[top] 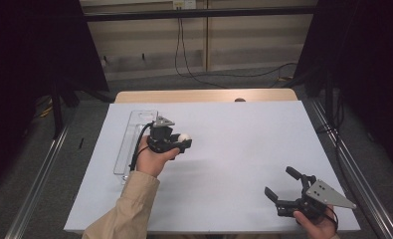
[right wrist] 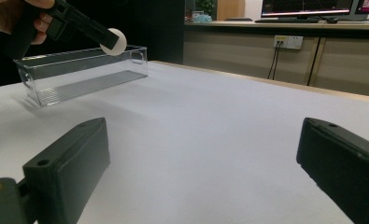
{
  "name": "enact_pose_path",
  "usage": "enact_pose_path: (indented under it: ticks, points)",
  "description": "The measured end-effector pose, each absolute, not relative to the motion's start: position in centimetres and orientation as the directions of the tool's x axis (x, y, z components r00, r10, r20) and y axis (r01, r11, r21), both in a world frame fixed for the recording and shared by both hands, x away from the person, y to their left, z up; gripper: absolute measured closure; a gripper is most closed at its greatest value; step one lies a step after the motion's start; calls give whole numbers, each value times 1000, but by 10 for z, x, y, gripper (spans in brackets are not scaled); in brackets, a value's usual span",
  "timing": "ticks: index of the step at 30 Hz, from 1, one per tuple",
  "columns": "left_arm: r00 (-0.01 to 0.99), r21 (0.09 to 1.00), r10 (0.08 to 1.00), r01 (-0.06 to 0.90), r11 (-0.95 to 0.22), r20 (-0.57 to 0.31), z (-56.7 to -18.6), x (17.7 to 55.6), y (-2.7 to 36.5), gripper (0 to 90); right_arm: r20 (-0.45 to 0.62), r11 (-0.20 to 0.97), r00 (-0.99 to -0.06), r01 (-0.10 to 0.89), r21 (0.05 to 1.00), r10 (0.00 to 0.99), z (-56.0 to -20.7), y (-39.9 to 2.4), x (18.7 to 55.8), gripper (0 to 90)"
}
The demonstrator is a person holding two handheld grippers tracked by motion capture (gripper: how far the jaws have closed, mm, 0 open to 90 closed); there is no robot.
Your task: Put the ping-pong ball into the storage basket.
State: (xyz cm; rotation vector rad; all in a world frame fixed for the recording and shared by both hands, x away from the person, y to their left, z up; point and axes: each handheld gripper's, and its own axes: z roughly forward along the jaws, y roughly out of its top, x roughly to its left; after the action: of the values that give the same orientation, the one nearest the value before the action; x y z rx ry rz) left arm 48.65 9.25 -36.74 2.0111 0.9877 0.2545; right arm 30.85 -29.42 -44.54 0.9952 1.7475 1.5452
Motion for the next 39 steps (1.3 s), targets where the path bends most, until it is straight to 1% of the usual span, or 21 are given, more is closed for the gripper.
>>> enact_pose_path:
  ticks: [32,35,39]
  points:
    - [648,774,742,556,-305,-173,-364,488,107,512,42,44,-542,145,988,839,-445,-294,309,22]
    - [650,772,742,552,-315,-162,-363,488,109,512,42,45,-542,145,988,839,-445,-294,309,22]
    - [645,777,745,554,-300,-172,-363,488,109,512,48,39,-542,149,988,839,-445,-294,308,22]
